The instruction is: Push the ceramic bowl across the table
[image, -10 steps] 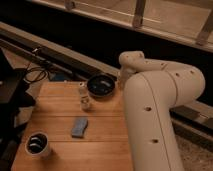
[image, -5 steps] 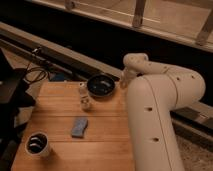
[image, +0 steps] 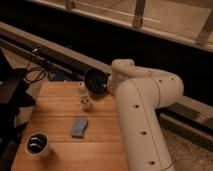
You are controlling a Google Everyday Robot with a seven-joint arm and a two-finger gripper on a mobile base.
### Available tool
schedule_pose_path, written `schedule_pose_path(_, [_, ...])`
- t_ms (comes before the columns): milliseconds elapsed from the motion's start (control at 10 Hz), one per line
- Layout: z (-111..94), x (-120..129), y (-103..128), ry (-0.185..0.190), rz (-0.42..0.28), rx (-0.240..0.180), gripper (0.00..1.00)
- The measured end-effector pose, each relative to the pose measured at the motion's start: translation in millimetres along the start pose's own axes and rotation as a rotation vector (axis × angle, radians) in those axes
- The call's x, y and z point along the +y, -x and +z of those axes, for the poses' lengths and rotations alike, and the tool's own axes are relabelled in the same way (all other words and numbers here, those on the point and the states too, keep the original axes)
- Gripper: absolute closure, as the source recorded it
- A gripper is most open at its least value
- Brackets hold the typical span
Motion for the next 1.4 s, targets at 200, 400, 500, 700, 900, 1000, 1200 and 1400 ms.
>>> schedule_pose_path(200, [8, 13, -12, 0.028, -0.035, 0.027, 0.90])
schedule_pose_path(400, [2, 36, -29, 0.081, -0.097, 0.041, 0.90])
schedule_pose_path(500, [-9, 43, -32, 0.103, -0.118, 0.033, 0.90])
schedule_pose_path(700, [-33, 66, -45, 0.148, -0.185, 0.019, 0.90])
schedule_pose_path(900, [-55, 84, -55, 0.170, -0.249, -0.018, 0.90])
schedule_pose_path(1000, [-64, 88, -57, 0.166, -0.267, -0.045, 0.90])
schedule_pose_path(1200, [-84, 86, -52, 0.141, -0.269, -0.093, 0.85])
schedule_pose_path(1400, [-99, 71, -41, 0.100, -0.238, -0.136, 0.68])
